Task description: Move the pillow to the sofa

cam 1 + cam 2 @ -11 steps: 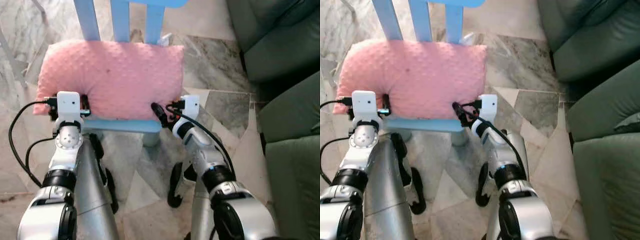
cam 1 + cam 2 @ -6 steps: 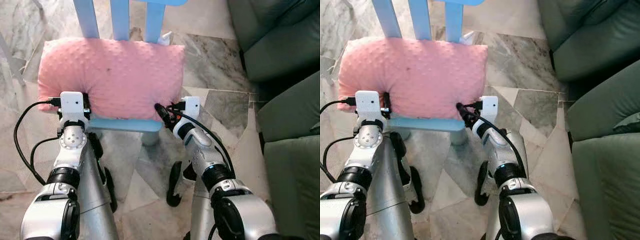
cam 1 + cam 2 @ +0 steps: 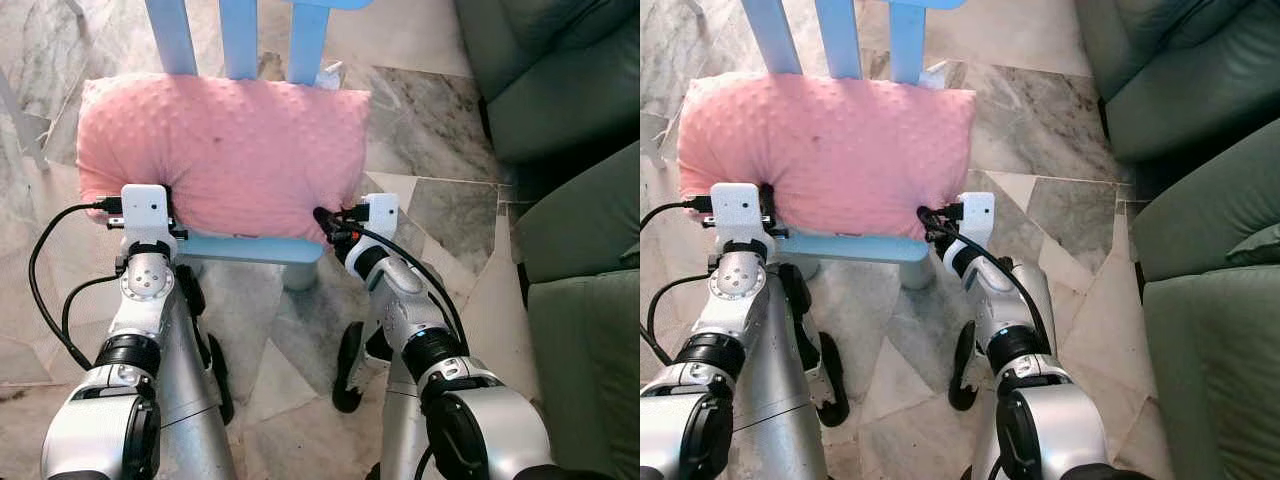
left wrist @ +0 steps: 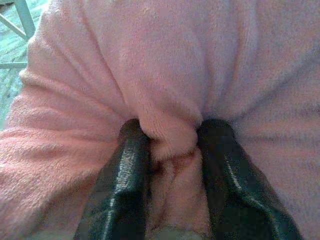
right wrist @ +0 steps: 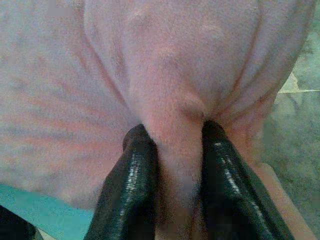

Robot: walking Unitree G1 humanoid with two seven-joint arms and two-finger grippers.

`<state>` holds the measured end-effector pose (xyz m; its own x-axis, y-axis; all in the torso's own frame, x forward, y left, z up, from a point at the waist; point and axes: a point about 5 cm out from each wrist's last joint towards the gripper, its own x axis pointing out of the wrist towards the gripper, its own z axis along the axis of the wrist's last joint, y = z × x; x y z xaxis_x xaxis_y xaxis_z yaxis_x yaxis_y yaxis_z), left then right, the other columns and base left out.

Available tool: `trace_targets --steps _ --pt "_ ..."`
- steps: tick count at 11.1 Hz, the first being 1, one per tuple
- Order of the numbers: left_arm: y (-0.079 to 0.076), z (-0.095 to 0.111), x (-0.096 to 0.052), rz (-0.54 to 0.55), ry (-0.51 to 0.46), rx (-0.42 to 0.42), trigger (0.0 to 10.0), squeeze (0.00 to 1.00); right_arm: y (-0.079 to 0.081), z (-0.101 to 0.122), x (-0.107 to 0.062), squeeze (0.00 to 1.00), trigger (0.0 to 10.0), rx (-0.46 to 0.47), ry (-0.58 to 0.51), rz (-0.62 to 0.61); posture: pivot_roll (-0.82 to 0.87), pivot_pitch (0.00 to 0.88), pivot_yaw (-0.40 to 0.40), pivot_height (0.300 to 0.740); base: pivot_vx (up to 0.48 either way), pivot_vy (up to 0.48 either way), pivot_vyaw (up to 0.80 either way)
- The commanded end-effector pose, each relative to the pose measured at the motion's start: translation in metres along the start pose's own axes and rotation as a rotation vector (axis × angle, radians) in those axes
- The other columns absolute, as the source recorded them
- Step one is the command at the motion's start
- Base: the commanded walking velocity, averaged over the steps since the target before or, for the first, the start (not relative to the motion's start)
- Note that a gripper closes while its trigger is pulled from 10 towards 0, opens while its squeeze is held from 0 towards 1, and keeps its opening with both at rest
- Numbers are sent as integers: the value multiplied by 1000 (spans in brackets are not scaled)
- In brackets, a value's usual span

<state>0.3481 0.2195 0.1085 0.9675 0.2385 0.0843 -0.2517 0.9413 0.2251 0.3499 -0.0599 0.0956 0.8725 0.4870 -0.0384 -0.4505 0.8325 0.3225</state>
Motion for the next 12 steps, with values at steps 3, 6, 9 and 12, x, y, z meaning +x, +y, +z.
trace_targets --steps 3,6,9,12 --pt "-10 -24 -11 -34 114 -11 0 0 -9 -23 -10 0 0 22 93 -44 -46 462 -135 472 0 0 0" --pt "-8 -25 -15 -59 83 -4 0 0 -16 -14 -9 0 0 -42 88 -31 -28 311 -107 472 0 0 0" --pt "-3 -28 -42 -113 -12 6 0 0 -43 -13 -35 0 0 -184 36 -62 -9 186 -85 472 0 0 0" --pt "4 -19 -92 -124 -84 -1 0 0 -54 -17 -91 0 0 -305 -99 -178 3 92 -58 472 0 0 0"
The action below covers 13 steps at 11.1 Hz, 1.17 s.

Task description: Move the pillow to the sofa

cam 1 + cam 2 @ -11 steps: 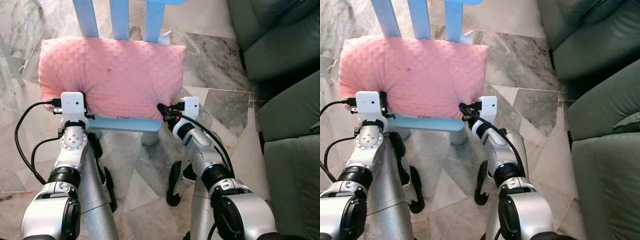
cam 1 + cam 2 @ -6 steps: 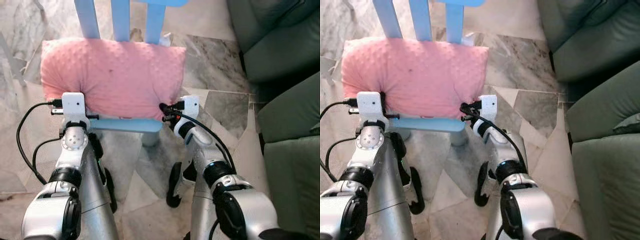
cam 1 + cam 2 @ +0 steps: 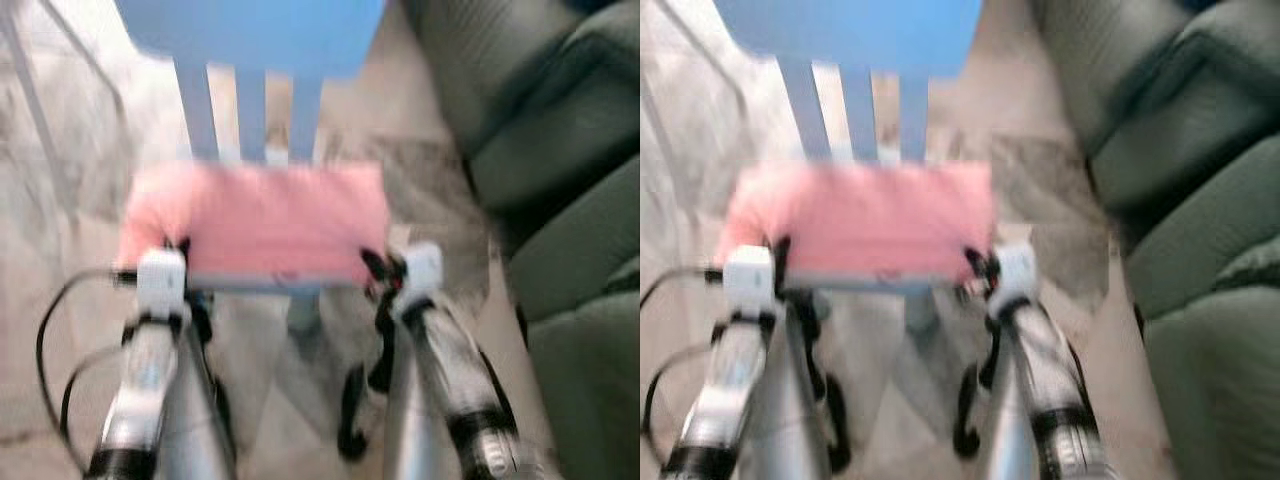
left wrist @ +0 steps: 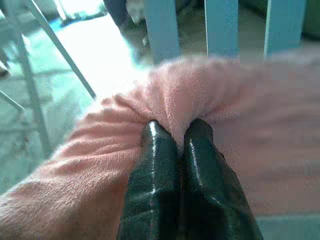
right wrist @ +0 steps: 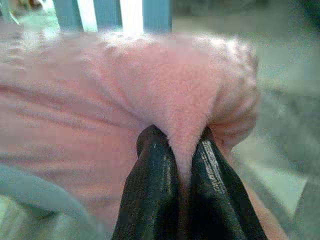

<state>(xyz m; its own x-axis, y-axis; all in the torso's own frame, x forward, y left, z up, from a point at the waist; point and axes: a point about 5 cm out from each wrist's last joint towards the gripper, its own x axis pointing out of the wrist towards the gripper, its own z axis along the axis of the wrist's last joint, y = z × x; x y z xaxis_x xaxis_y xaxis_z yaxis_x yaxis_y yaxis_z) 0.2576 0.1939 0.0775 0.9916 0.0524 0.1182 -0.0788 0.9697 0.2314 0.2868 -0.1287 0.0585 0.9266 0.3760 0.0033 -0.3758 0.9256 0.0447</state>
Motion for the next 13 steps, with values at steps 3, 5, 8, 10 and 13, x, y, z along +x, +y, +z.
trace_targets --steps 3,5,8,10,13 --pt "0 10 -20 29 30 -4 7804 0 -17 11 -33 0 8824 -86 -27 -172 3 72 -64 472 0 0 0" --pt "-4 13 -17 53 76 -50 10000 0 -18 22 -33 0 10000 -100 -49 -184 -5 59 -64 472 0 0 0" --pt "-11 18 -13 62 93 -56 10000 0 -17 30 -28 0 10000 -82 -59 -173 -11 65 -63 496 0 0 0" --pt "-9 19 -8 69 103 -59 10000 0 -16 31 -26 0 10000 -75 -52 -169 -15 66 -61 529 0 0 0" --pt "-10 15 -3 125 147 -71 10000 0 -15 33 -25 0 10000 -100 -49 -153 -25 70 -58 586 0 0 0"
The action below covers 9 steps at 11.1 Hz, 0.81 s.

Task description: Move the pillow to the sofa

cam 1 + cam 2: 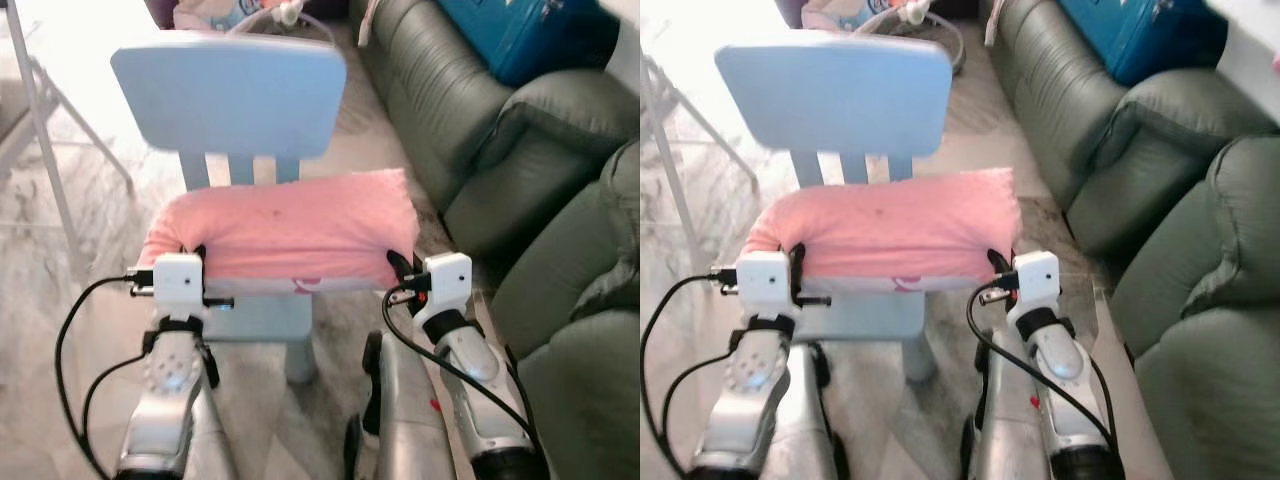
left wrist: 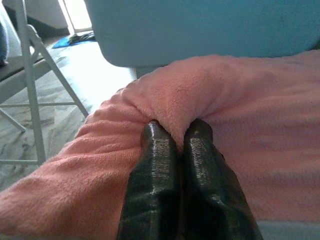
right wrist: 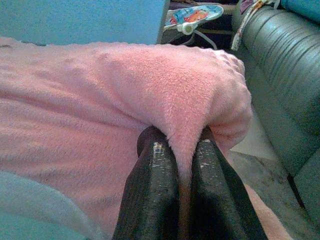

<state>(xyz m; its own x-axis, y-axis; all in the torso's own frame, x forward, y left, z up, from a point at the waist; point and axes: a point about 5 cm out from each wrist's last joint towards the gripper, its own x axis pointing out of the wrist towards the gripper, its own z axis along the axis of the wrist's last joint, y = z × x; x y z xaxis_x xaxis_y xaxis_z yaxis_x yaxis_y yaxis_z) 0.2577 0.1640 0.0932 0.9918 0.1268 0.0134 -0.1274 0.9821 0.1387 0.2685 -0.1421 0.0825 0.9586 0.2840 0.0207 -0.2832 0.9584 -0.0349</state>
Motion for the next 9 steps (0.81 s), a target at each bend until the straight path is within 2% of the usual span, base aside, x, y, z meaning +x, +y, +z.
trace_targets --steps 1,2,5,7,9 --pt "15 -6 0 75 30 12 10000 0 -12 9 -1 0 10000 -17 -30 -60 -26 68 -60 605 0 0 0" --pt "13 -4 1 69 7 45 10000 0 -13 10 -1 0 10000 -17 -32 -61 -27 67 -60 620 0 0 0" --pt "10 -7 5 95 54 12 10000 0 -14 12 2 0 10000 -17 -39 -62 -26 68 -60 672 0 0 0" --pt "6 -9 7 57 81 -28 10000 0 -14 13 4 0 10000 -14 -43 -65 -28 68 -60 705 0 0 0" --pt "4 -8 10 65 88 -20 10000 0 -15 15 4 0 10000 -13 -47 -72 -30 68 -60 739 0 0 0"
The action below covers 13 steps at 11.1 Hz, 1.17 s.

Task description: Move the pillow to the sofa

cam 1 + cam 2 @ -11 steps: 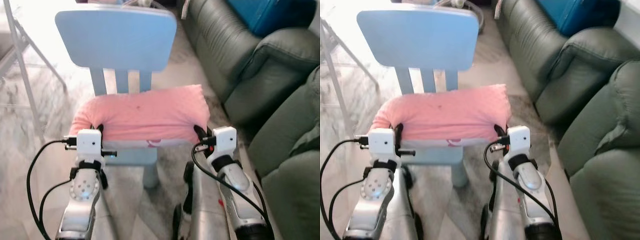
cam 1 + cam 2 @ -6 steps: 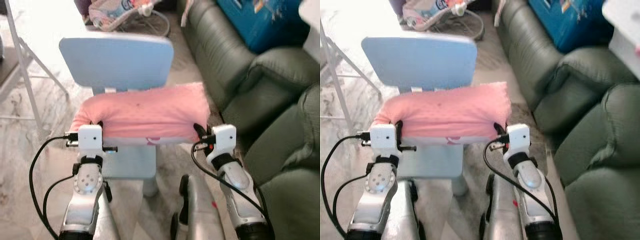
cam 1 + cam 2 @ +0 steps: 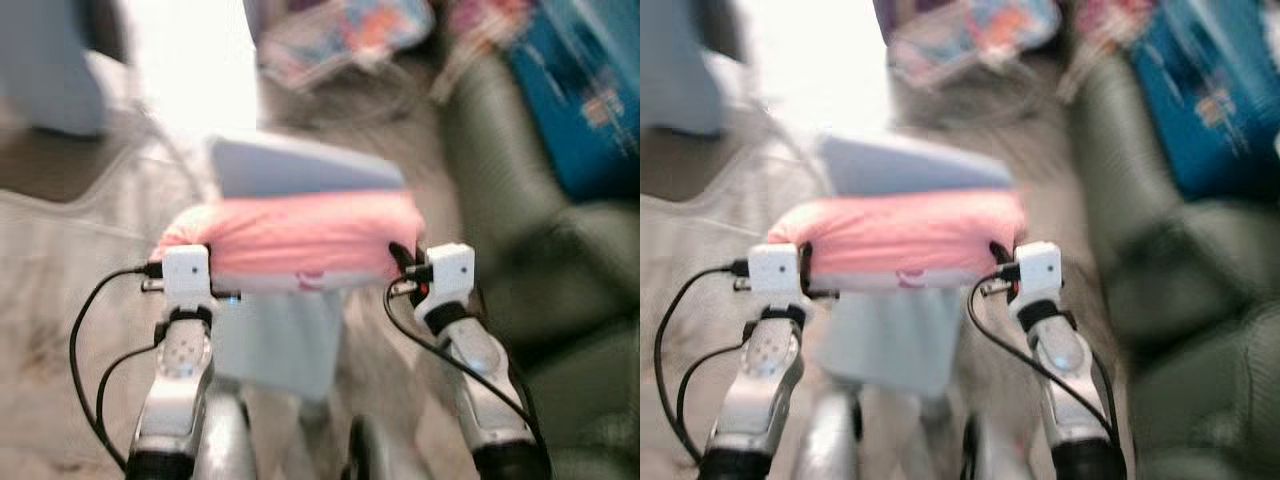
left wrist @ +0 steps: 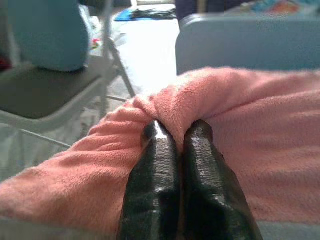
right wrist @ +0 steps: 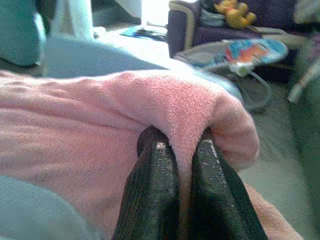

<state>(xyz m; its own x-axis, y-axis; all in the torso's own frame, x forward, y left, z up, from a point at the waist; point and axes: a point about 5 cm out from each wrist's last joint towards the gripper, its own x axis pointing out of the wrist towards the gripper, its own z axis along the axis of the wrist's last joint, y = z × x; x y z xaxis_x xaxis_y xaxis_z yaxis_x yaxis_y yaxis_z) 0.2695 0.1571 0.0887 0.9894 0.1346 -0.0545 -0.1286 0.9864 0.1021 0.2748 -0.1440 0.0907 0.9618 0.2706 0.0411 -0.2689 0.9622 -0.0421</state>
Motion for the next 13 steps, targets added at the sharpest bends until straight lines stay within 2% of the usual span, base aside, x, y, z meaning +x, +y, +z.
trace_targets --steps 1,4,11,13 --pt "11 -3 0 21 20 3 10000 0 -12 7 -1 0 10000 -6 -26 -60 -30 68 -60 740 0 0 0" --pt "6 -3 1 -38 52 -72 10000 0 -13 6 -2 0 10000 2 -21 -71 -34 72 -59 740 0 0 0" --pt "2 -3 -1 -121 55 -110 10000 0 -18 4 -5 0 10000 25 -7 -117 -35 78 -58 740 0 0 0" --pt "0 -2 -1 -130 58 -116 10000 0 -20 3 -6 0 10000 23 -1 -122 -40 82 -58 740 -242 0 0"
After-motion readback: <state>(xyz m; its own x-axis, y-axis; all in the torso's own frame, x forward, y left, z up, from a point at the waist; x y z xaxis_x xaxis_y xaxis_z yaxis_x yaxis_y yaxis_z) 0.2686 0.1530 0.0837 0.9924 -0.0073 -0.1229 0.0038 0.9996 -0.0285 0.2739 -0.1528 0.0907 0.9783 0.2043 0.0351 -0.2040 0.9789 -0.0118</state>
